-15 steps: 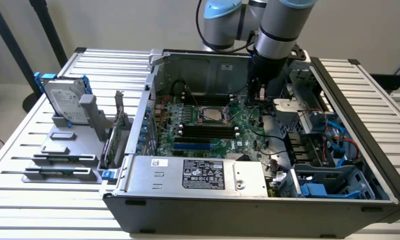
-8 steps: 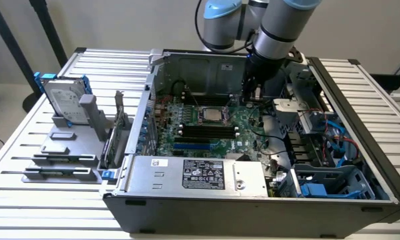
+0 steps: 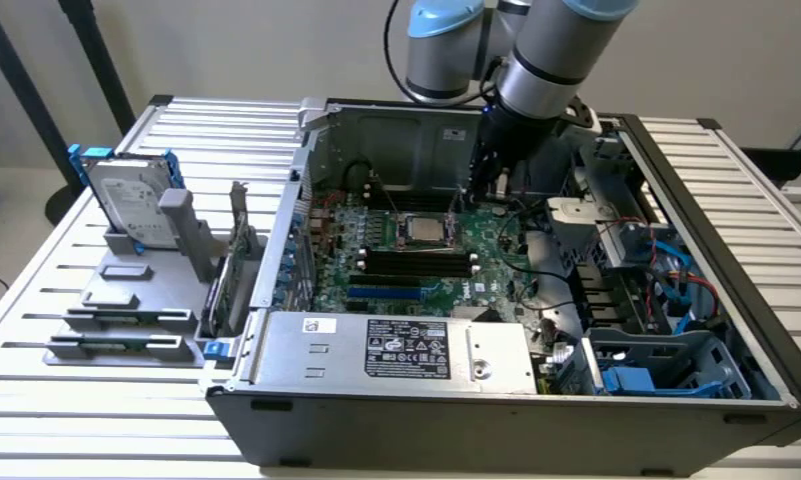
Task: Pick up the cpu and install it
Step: 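Close the cpu cover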
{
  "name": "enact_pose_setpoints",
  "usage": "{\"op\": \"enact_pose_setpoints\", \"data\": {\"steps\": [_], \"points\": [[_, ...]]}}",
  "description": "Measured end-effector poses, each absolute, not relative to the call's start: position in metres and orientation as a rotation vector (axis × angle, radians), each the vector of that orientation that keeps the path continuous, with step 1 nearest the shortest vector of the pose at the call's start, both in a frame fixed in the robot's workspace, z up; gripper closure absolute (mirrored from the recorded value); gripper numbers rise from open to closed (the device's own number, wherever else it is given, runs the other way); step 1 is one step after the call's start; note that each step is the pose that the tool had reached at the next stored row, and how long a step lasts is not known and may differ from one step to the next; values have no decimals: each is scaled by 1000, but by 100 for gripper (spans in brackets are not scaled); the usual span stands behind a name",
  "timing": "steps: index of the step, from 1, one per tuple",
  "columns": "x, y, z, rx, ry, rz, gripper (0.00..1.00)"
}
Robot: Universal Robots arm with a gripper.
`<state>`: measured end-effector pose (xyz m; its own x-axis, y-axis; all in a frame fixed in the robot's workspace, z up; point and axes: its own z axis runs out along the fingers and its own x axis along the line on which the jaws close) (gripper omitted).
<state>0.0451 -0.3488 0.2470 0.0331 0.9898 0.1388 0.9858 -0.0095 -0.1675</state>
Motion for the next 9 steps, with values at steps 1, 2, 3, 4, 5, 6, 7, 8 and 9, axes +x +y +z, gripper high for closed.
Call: {"op": "enact_pose_setpoints", "data": {"steps": [1, 2, 3, 4, 5, 6, 7, 8, 9], "points": [[43, -349, 247, -2086, -2040, 35, 89], [42, -349, 247, -2081, -2035, 44, 89], [40, -349, 247, -2078, -2031, 52, 89], [39, -349, 247, -2074, -2026, 61, 89], [37, -349, 247, -2070, -2021, 70, 89], [36, -349, 247, -2065, -2016, 79, 89], [34, -349, 247, -2061, -2011, 89, 89], [33, -349, 247, -2056, -2006, 99, 89], [31, -349, 247, -2052, -2000, 108, 89]]}}
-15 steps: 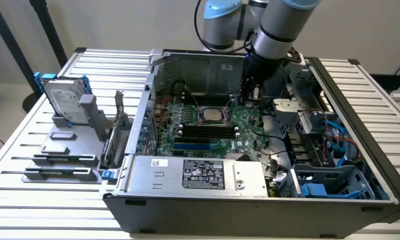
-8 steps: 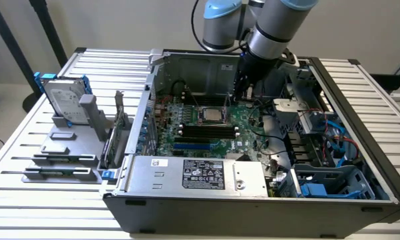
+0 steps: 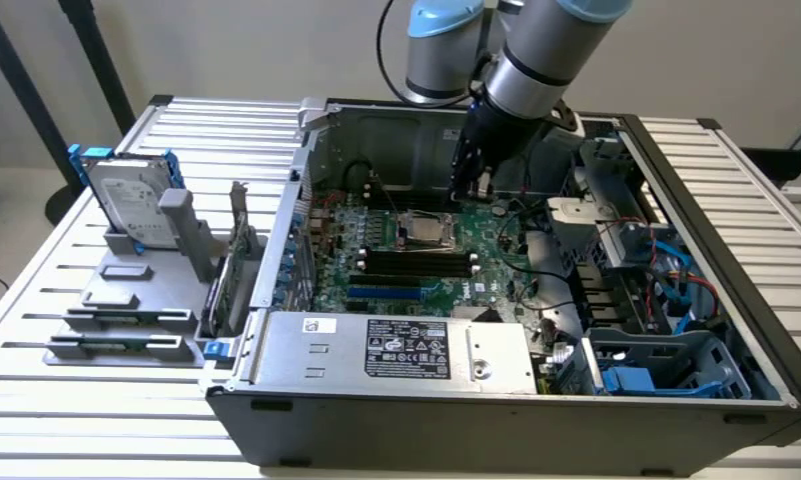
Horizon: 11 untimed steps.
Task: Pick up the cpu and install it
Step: 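Close the cpu cover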
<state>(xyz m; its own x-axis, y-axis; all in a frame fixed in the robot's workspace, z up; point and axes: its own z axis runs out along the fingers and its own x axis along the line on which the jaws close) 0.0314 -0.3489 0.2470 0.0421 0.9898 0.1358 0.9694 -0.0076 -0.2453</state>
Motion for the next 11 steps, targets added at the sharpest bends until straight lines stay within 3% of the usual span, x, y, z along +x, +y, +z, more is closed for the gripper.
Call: {"op": "enact_pose_setpoints", "data": {"steps": [11], "points": [[12, -349, 246, -2009, -1952, 192, 89]]}}
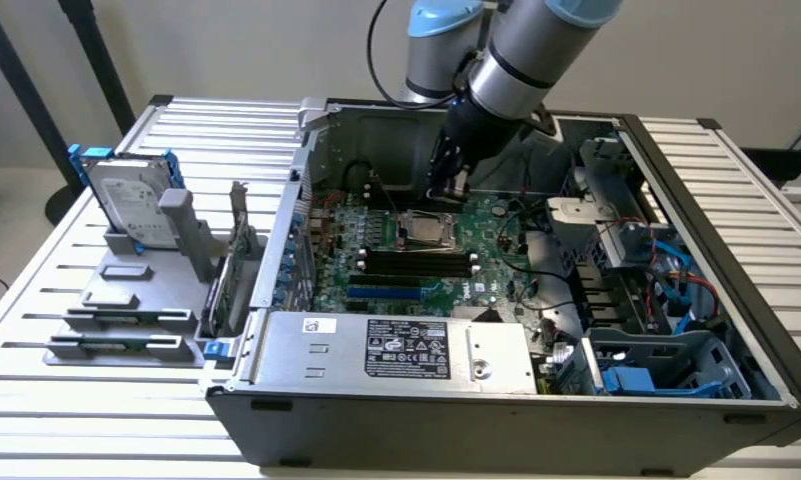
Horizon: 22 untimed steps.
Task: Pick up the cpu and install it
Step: 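Close the cpu cover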
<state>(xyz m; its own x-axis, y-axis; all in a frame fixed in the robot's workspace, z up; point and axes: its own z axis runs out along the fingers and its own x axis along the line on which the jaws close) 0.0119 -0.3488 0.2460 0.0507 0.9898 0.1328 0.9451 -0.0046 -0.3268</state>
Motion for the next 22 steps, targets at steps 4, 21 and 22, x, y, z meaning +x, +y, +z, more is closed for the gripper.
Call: {"op": "enact_pose_setpoints", "data": {"steps": [4, 21, 22], "points": [[3, -349, 244, -2003, -1946, 203, 89], [-11, -348, 214, -2001, -1946, 206, 89], [-11, -348, 212, -2001, -1946, 205, 89]]}}
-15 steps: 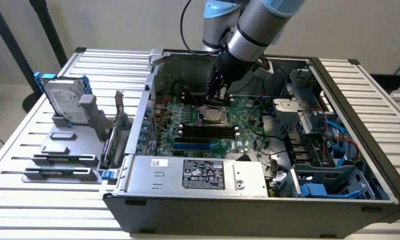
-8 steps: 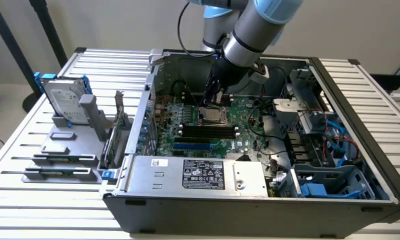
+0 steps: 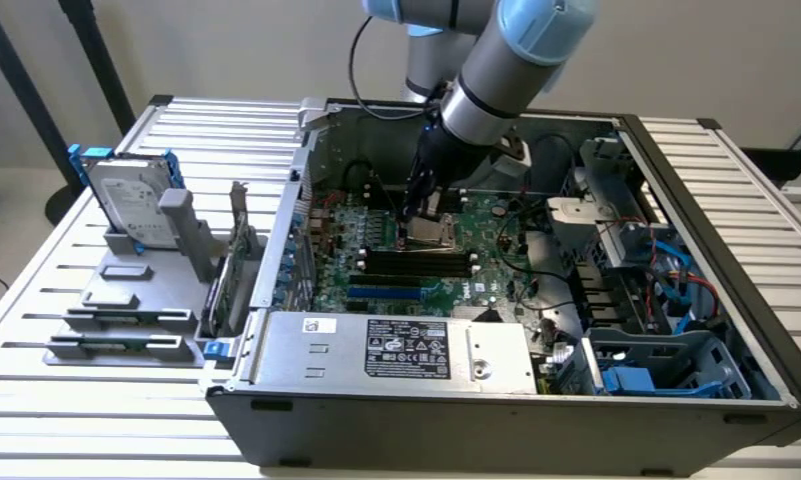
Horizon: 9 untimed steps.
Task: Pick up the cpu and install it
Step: 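Close the cpu cover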
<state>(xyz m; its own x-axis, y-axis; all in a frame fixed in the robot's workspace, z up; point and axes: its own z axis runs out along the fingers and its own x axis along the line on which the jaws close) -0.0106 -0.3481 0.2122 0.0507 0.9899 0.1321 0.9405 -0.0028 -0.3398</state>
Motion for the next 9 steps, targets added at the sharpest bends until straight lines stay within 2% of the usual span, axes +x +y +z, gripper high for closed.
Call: {"op": "enact_pose_setpoints", "data": {"steps": [9], "points": [[-12, -345, 199, -1999, -1945, 202, 89]]}}
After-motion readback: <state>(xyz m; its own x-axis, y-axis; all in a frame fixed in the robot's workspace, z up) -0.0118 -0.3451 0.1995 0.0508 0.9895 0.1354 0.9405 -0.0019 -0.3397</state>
